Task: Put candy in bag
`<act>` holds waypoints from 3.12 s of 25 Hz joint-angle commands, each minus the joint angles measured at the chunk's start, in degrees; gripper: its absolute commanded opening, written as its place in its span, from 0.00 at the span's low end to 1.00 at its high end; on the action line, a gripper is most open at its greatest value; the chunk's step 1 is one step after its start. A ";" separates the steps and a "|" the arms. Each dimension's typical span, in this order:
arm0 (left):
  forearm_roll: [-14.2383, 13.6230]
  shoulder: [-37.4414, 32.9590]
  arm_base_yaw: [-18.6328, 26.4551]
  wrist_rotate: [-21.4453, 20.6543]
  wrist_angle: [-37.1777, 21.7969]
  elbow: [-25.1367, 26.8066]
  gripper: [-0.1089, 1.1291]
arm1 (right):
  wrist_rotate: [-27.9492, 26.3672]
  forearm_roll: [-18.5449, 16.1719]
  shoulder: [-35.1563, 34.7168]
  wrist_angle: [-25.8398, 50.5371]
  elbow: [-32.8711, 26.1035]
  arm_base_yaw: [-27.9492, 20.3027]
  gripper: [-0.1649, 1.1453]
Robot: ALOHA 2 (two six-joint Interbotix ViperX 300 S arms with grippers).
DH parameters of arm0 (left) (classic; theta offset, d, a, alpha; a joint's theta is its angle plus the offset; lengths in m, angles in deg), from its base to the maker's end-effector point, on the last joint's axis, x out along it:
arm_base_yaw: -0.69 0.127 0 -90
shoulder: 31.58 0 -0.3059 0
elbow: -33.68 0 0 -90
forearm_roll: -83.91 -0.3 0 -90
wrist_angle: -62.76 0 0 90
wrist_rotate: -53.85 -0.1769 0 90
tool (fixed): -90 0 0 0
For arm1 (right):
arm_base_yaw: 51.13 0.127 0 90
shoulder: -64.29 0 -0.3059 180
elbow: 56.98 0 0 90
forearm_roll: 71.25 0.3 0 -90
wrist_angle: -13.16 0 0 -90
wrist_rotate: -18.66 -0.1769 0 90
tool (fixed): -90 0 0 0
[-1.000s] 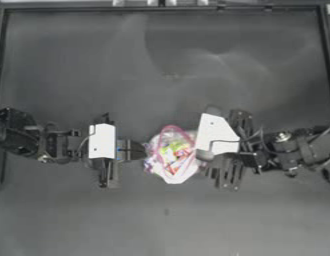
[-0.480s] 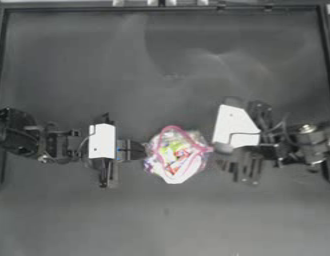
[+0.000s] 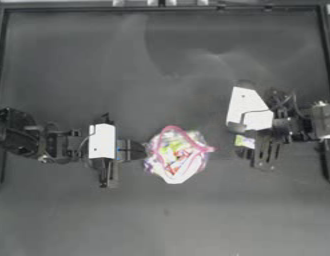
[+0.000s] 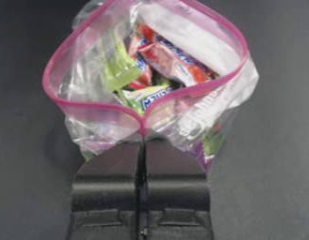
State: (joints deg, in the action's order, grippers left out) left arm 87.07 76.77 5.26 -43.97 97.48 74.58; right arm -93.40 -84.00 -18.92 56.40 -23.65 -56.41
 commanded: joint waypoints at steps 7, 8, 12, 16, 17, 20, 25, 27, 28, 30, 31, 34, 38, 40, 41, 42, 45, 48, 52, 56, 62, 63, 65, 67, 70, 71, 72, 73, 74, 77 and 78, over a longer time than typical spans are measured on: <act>0.00 -1.14 0.00 0.00 0.26 -0.88 0.12 | 0.00 0.70 -2.46 -2.02 2.29 -1.49 0.89; 0.00 -1.05 0.00 -0.09 0.18 -0.88 0.12 | 0.00 0.70 -2.99 -2.20 2.37 -1.58 0.89; 0.09 -1.05 0.00 0.00 0.26 -0.88 0.12 | -0.09 0.44 -4.66 -2.64 2.64 -1.85 0.89; 0.00 -1.05 0.00 0.00 0.26 -0.88 0.12 | -0.26 0.35 -5.89 -3.08 3.08 -2.11 0.89; 0.09 -1.05 0.00 0.00 0.26 -0.88 0.12 | -0.26 0.35 -6.06 -3.25 3.16 -2.29 0.89; 0.00 -1.05 0.00 0.00 0.18 -0.88 0.12 | -0.26 0.35 -6.68 -4.48 3.60 -2.64 0.89; 0.09 -1.05 0.00 0.00 0.26 -0.88 0.12 | -0.26 0.44 -7.91 -6.06 4.39 -3.34 0.89; 0.00 -1.05 0.00 0.00 0.26 -0.88 0.12 | -0.26 0.53 -8.35 -6.86 4.92 -3.52 0.89; 0.00 -1.05 0.00 0.00 0.26 -0.88 0.12 | -0.26 0.62 -8.44 -7.29 5.10 -3.69 0.89; 0.00 -1.05 0.00 0.00 0.26 -0.88 0.12 | -0.35 0.70 -8.70 -8.26 5.54 -3.87 0.89; 0.00 -1.05 0.00 0.00 0.18 -0.88 0.12 | -0.35 0.70 -8.88 -8.53 5.71 -3.87 0.89; 0.00 -1.05 0.00 0.00 0.26 -0.88 0.12 | -0.35 0.79 -9.14 -9.14 6.06 -4.04 0.89; 0.09 -1.05 0.00 0.00 0.18 -0.88 0.12 | -0.35 0.79 -9.84 -9.67 6.42 -4.13 0.89; 0.00 -1.05 0.00 0.00 0.18 -0.88 0.12 | -0.35 0.88 -10.28 -9.76 6.42 -4.13 0.89; 0.09 -1.05 0.00 0.00 0.26 -0.88 0.12 | -0.44 0.79 -10.46 -9.84 6.42 -4.13 0.89; 0.09 -1.05 0.00 0.00 0.26 -0.88 0.12 | -0.44 0.79 -10.72 -9.84 6.42 -4.13 0.89; 0.09 -1.05 0.00 0.00 0.26 -0.88 0.12 | -0.44 0.88 -11.25 -10.28 6.42 -4.13 0.89; 0.00 -1.05 0.00 0.00 0.26 -0.88 0.12 | -0.44 0.88 -11.69 -10.37 6.42 -4.13 0.89; 0.09 -1.05 0.00 0.00 0.18 -0.88 0.12 | -0.44 1.32 -12.13 -10.63 6.42 -4.13 0.88; 0.00 -0.97 0.00 0.00 0.18 -0.88 0.12 | -0.44 1.85 -12.22 -10.81 6.86 -4.13 0.76; 0.09 -1.05 0.00 0.00 0.18 -0.88 0.12 | -0.44 2.46 -12.22 -11.25 7.73 -4.13 0.42; 0.09 -1.05 0.00 0.00 0.26 -0.88 0.12 | -0.44 2.46 -12.22 -11.25 7.73 -4.13 0.38; 0.00 -1.05 0.00 0.09 0.18 -0.88 0.12 | -0.44 2.46 -12.22 -11.25 7.65 -4.13 0.34; 0.00 -1.05 0.00 0.09 0.18 -0.88 0.12 | -0.44 2.46 -12.22 -11.07 7.65 -4.13 0.35; 0.00 -1.05 0.00 0.09 0.26 -0.88 0.12 | -0.44 2.46 -11.87 -10.81 7.56 -4.13 0.35; 0.00 -1.05 0.00 0.09 0.18 -0.88 0.12 | -0.53 2.55 -11.60 -10.63 7.47 -4.13 0.35; 0.00 -1.05 0.00 0.09 0.26 -0.88 0.12 | -0.44 2.64 -11.16 -10.28 7.38 -4.22 0.35; 0.09 -1.05 0.00 0.09 0.18 -0.88 0.12 | -0.35 2.81 -10.72 -9.84 7.21 -4.13 0.34; 0.00 -1.05 0.00 0.09 0.18 -0.88 0.12 | -0.44 2.90 -10.11 -9.23 7.03 -4.13 0.34; 0.00 -0.97 0.00 0.09 0.18 -0.88 0.12 | -0.35 2.81 -7.91 -6.68 6.33 -4.13 0.34; 0.00 -1.05 0.00 0.09 0.18 -0.88 0.12 | -0.35 2.64 -7.03 -5.71 5.98 -4.13 0.34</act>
State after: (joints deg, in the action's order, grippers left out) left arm 87.07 76.68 5.26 -43.97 97.48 74.58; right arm -93.84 -81.27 -28.59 49.72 -16.35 -60.45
